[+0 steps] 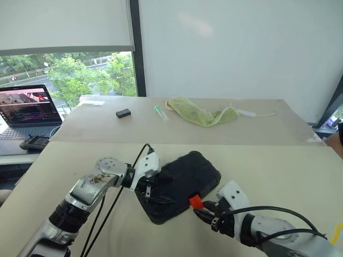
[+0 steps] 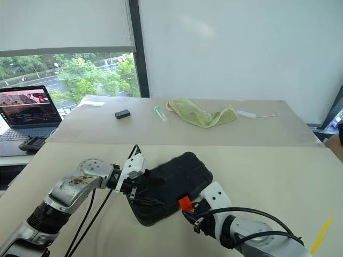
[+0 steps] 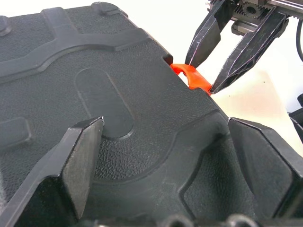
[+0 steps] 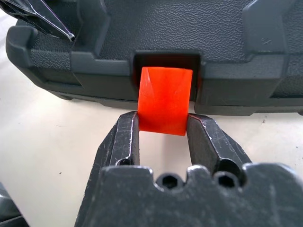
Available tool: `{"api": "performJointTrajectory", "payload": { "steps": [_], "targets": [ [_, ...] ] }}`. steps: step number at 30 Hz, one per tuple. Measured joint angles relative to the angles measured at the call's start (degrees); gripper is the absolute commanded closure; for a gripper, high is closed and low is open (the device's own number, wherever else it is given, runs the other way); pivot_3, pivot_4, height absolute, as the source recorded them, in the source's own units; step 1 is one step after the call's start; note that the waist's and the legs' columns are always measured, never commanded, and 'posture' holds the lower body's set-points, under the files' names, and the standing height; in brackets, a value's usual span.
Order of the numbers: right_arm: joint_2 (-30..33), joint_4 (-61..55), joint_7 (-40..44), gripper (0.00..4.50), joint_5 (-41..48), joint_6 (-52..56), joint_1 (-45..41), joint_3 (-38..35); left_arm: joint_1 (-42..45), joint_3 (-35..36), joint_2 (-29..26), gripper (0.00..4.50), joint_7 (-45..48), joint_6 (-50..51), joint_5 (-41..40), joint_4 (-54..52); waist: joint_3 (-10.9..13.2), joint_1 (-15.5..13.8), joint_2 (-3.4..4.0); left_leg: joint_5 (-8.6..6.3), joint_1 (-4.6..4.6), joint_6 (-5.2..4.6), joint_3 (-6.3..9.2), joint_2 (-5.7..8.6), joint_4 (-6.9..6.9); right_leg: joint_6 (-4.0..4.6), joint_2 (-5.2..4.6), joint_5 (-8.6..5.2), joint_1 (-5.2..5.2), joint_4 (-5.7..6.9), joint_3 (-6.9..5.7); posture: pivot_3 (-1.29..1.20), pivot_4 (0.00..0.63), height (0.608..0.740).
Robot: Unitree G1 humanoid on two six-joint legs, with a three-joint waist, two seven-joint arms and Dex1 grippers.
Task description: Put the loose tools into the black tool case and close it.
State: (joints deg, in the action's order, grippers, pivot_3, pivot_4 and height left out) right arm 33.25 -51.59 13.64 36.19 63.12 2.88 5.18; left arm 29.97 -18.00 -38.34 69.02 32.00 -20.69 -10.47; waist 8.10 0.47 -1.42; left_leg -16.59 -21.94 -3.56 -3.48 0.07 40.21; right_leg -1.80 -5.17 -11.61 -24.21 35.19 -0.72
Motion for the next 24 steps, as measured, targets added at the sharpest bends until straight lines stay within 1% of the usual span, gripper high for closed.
{"api": "performJointTrajectory", "payload": {
  "steps": [1, 3, 6, 8, 10, 12, 13, 14, 15, 17, 20, 24],
  "targets": [
    [0.3, 0.9, 0.2, 3.30, -1.2, -1.5, 0.0, 1.2, -0.1, 0.0, 0.0, 0.00, 0.0, -0.3, 0.2, 0.0, 0.0, 0.0, -0.01, 0.01, 0.02, 0.01, 0.00, 0.00, 0.00, 0.00, 0.00, 0.00, 0.01, 0.00, 0.00, 0.00, 0.150, 0.740],
    [0.5, 3.5, 1.4, 2.28, -3.5, -5.2, -0.3, 3.3, -0.4, 0.0, 0.0, 0.00, 0.0, -0.7, 0.3, 0.0, 0.0, 0.0, -0.05, 0.01, 0.07, 0.01, 0.00, 0.00, 0.01, 0.00, 0.00, 0.00, 0.05, 0.00, 0.01, 0.00, 0.150, 0.740],
    [0.4, 8.0, 2.6, 1.37, -6.8, -9.1, -0.3, 4.6, -0.6, 0.0, 0.1, 0.00, 0.0, -0.8, 0.3, -0.3, -0.1, -0.1, -0.06, 0.01, 0.04, 0.01, 0.00, 0.01, 0.01, 0.00, -0.01, 0.00, 0.03, 0.00, 0.02, 0.00, 0.150, 0.740],
    [0.4, 8.5, 2.6, 0.64, -8.0, -9.9, 0.1, 4.7, -0.7, 0.0, 0.1, 0.00, -0.1, -0.8, 0.3, -0.4, -0.1, -0.1, -0.06, 0.01, -0.02, 0.01, 0.00, 0.00, 0.01, 0.00, -0.01, 0.00, -0.02, -0.01, 0.02, 0.00, 0.150, 0.740],
    [0.9, 8.0, 3.6, 0.64, -7.7, -10.0, 0.8, 2.9, -0.7, 0.0, 0.1, 0.00, -0.1, -0.8, 0.3, -0.6, -0.1, -0.2, -0.06, 0.01, -0.04, 0.01, 0.00, 0.00, 0.01, 0.00, -0.02, 0.00, -0.02, -0.01, 0.02, 0.00, 0.150, 0.740],
    [2.9, 5.5, 5.5, 0.64, -6.2, -9.9, 2.8, 0.7, -0.8, 0.0, 0.3, 0.00, -0.2, -0.8, 0.3, -0.7, -0.1, -0.4, -0.04, -0.01, -0.06, -0.02, 0.00, 0.00, -0.01, -0.01, -0.03, -0.01, -0.03, -0.04, 0.00, 0.00, 0.150, 0.740],
    [4.8, 3.3, 7.0, 0.91, -4.5, -9.3, 4.7, -2.0, -0.9, 0.0, 0.3, 0.00, -0.3, -0.9, 0.3, -0.8, -0.1, -0.5, -0.04, -0.03, -0.05, -0.04, 0.00, 0.00, -0.01, -0.03, -0.04, -0.03, 0.00, -0.05, -0.01, 0.00, 0.150, 0.740],
    [5.5, 2.4, 7.7, 1.21, -3.6, -8.9, 5.4, -3.6, -1.0, 0.1, 0.3, 0.00, -0.3, -0.9, 0.3, -0.8, -0.1, -0.6, -0.06, -0.03, -0.04, -0.05, 0.01, -0.02, -0.01, -0.03, -0.03, -0.03, 0.01, -0.06, -0.02, 0.00, 0.150, 0.740],
    [5.7, 1.2, 8.5, 1.41, -1.6, -8.3, 6.4, -6.5, -0.9, 0.1, 0.3, 0.00, -0.3, -0.9, 0.3, -0.8, -0.1, -0.5, -0.09, -0.03, -0.04, -0.04, 0.00, -0.04, -0.01, -0.03, -0.01, -0.02, 0.01, -0.06, 0.00, 0.00, 0.150, 0.740],
    [6.1, 0.7, 9.8, 2.13, 0.5, -7.6, 7.1, -8.2, -1.0, 0.1, 0.3, 0.00, -0.5, -0.9, 0.3, -0.7, -0.1, -0.5, -0.09, -0.03, -0.01, -0.04, 0.00, -0.04, -0.02, -0.02, -0.02, -0.03, 0.02, -0.05, 0.00, 0.00, 0.150, 0.740],
    [6.7, 1.0, 11.1, 3.11, 1.4, -7.2, 6.7, -7.8, -1.1, 0.1, 0.3, 0.00, -0.7, -1.1, 0.3, -0.6, -0.1, -0.5, -0.09, -0.03, 0.01, -0.04, 0.00, -0.04, -0.02, -0.01, -0.01, -0.03, 0.02, -0.05, 0.02, 0.00, 0.150, 0.740],
    [5.8, 5.8, 11.2, 4.44, -0.2, -6.9, -1.5, -2.3, -1.3, 0.2, 0.4, 0.00, -0.9, -1.1, 0.4, -0.6, -0.1, -0.3, -0.09, -0.02, 0.04, -0.02, 0.00, -0.03, -0.01, 0.02, -0.01, -0.01, 0.03, -0.05, 0.02, 0.00, 0.150, 0.740]
  ]
}}
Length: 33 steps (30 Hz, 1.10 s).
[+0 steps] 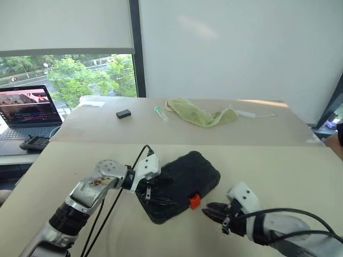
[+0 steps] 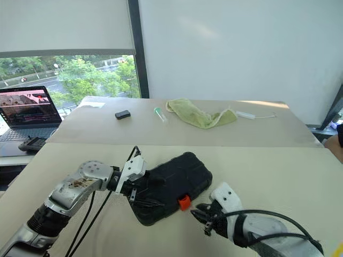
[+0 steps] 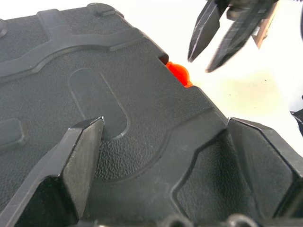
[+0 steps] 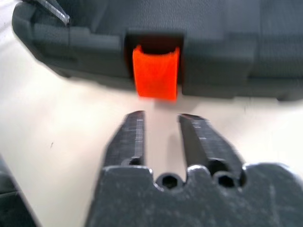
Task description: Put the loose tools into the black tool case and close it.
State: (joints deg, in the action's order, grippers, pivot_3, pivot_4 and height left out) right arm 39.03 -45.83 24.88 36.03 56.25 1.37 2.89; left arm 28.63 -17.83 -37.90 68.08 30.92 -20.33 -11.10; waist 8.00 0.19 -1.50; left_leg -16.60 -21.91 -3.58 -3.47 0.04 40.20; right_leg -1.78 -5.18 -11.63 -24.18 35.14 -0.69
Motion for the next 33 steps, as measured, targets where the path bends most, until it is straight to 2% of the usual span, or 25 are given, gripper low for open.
{"api": "performJointTrajectory", "payload": {
  "steps": [8, 12, 15, 19, 23, 24, 28, 29, 33],
  "targets": [
    [-1.7, 11.3, 1.3, 4.44, -5.5, 0.1, -8.1, 9.0, 0.0, -0.1, 0.4, 0.00, -1.0, 0.0, 0.7, -0.3, 0.0, 0.2, -0.02, 0.02, -0.04, 0.02, 0.00, 0.00, 0.00, 0.03, 0.01, 0.01, -0.04, 0.02, -0.01, 0.00, 0.150, 0.740],
    [-3.6, 12.6, 1.5, 4.44, -6.2, 0.0, -8.2, 9.2, -0.2, -0.2, 0.5, 0.00, -1.2, 0.0, 0.7, -0.4, 0.0, 0.2, -0.02, 0.02, -0.07, 0.02, 0.00, -0.01, -0.01, 0.03, 0.01, 0.01, -0.05, 0.01, 0.00, 0.00, 0.150, 0.740],
    [-4.2, 11.1, 2.4, 4.44, -5.9, -2.2, -4.6, 6.6, -1.4, 0.6, 1.3, 0.00, -2.4, -1.7, 0.8, -0.7, 0.0, 0.1, 0.05, 0.02, -0.13, 0.02, 0.00, -0.01, -0.02, 0.03, -0.01, 0.01, -0.11, 0.00, -0.01, 0.00, 0.150, 0.740],
    [-2.7, 3.1, 5.1, 3.48, -5.5, -10.2, 6.1, -3.2, -6.9, 7.1, 3.5, 0.00, -5.9, -2.1, -3.0, -1.8, 0.0, -0.3, 0.13, -0.02, -0.19, -0.02, 0.01, -0.02, -0.06, -0.05, -0.07, -0.03, -0.14, 0.00, -0.03, 0.00, 0.150, 0.740],
    [-2.3, -1.4, 10.1, 2.00, -4.9, -17.8, 20.5, -17.2, -14.4, 18.6, 2.8, 0.00, -9.8, 2.0, -10.4, -6.4, 0.0, -0.4, 0.14, -0.07, -0.16, -0.05, 0.04, 0.00, -0.16, -0.13, -0.18, -0.08, -0.12, -0.05, -0.03, 0.00, 0.150, 0.740],
    [-2.6, -1.4, 11.7, 1.78, -4.6, -19.6, 24.2, -20.8, -17.2, 21.6, 2.0, 0.00, -10.8, 2.6, -11.7, -8.1, 0.0, -0.4, 0.13, -0.08, -0.09, -0.05, 0.04, -0.01, -0.16, -0.13, -0.18, -0.08, -0.06, -0.05, -0.03, 0.00, 0.150, 0.740],
    [-2.9, -1.7, 16.2, 0.37, -3.8, -24.4, 30.8, -30.0, -25.3, 28.8, 0.5, 0.00, -12.7, 3.7, -14.2, -11.8, 0.0, -0.5, 0.14, -0.12, -0.05, -0.07, 0.02, -0.01, -0.15, -0.12, -0.25, -0.09, -0.04, -0.10, 0.02, 0.00, 0.150, 0.740],
    [-3.1, -1.7, 18.3, 0.02, -3.6, -26.6, 33.2, -33.1, -29.6, 31.4, -0.8, 0.00, -12.8, 4.0, -15.0, -13.3, 0.0, -0.5, 0.16, -0.12, -0.02, -0.07, 0.01, -0.03, -0.19, -0.09, -0.24, -0.11, -0.04, -0.11, 0.04, 0.00, 0.150, 0.740],
    [-3.4, 1.6, 24.6, 0.02, -3.7, -32.5, 38.9, -40.6, -40.3, 38.4, -3.1, 0.00, -12.5, 3.7, -15.1, -14.3, 0.0, -1.1, 0.13, -0.13, 0.11, -0.03, 0.00, -0.09, -0.23, 0.34, -0.31, -0.41, 0.02, -0.11, 0.01, 0.00, 0.150, 0.740]
  ]
}}
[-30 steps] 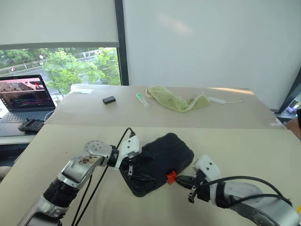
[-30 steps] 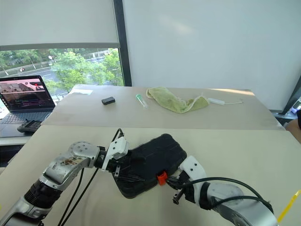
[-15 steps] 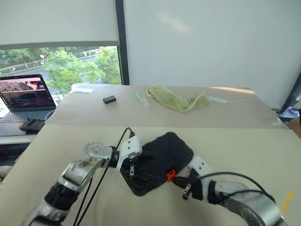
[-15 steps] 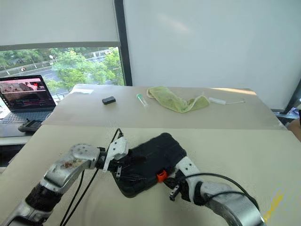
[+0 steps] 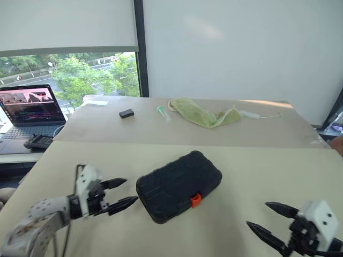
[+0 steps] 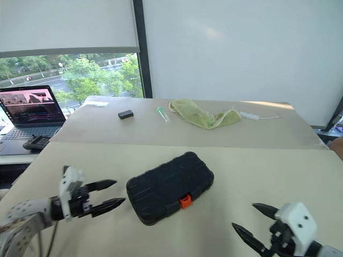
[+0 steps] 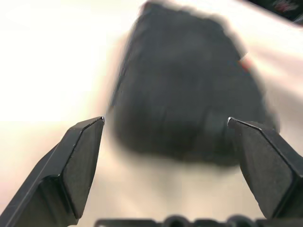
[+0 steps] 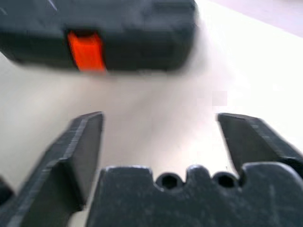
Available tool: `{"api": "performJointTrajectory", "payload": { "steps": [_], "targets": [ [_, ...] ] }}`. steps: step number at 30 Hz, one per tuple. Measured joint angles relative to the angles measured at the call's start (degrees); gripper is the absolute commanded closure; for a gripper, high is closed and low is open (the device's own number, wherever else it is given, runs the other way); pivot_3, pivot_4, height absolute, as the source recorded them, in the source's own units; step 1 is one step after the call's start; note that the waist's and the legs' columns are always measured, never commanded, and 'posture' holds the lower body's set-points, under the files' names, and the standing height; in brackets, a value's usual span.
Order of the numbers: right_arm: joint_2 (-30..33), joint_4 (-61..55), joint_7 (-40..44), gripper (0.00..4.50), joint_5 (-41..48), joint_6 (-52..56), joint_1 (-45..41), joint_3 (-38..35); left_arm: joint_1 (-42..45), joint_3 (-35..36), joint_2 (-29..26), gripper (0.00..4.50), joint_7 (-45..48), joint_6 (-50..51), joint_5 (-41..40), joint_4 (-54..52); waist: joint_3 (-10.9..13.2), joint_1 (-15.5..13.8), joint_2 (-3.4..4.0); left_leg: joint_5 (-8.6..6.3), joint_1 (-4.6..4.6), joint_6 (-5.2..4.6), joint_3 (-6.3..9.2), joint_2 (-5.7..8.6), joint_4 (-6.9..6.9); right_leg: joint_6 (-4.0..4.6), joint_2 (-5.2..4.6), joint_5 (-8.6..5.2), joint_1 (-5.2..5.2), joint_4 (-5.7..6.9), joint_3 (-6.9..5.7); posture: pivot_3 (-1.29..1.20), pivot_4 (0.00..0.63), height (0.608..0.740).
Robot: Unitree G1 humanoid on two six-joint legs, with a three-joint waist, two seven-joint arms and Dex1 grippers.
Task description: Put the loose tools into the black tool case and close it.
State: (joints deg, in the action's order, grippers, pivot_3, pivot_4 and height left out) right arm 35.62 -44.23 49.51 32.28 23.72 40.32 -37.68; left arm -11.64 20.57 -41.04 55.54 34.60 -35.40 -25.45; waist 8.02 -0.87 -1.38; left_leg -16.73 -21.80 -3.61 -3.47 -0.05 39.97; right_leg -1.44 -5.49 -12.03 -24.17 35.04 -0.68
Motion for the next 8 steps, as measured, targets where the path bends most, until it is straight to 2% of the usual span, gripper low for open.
{"api": "performJointTrajectory", "payload": {
  "steps": [4, 8],
  "targets": [
    [-0.2, 3.8, 6.7, 0.02, -0.8, -6.8, 4.0, -4.4, -7.9, 4.8, -0.6, 0.00, 1.8, -2.0, 0.1, 0.4, 0.0, -0.2, 0.03, -0.02, 0.01, 0.01, 0.00, -0.01, -0.07, 0.02, -0.07, -0.09, -0.02, -0.01, -0.02, 0.00, 0.150, 0.740],
    [0.1, 6.7, 9.5, 0.02, -2.1, -10.8, 3.9, -5.4, -9.8, 5.7, -0.6, 0.00, 2.9, -3.7, -0.3, 0.4, 0.0, -0.3, 0.02, -0.02, 0.02, 0.02, -0.01, -0.02, -0.07, 0.04, -0.13, -0.09, -0.04, 0.00, -0.03, 0.00, 0.150, 0.740]
  ]
}}
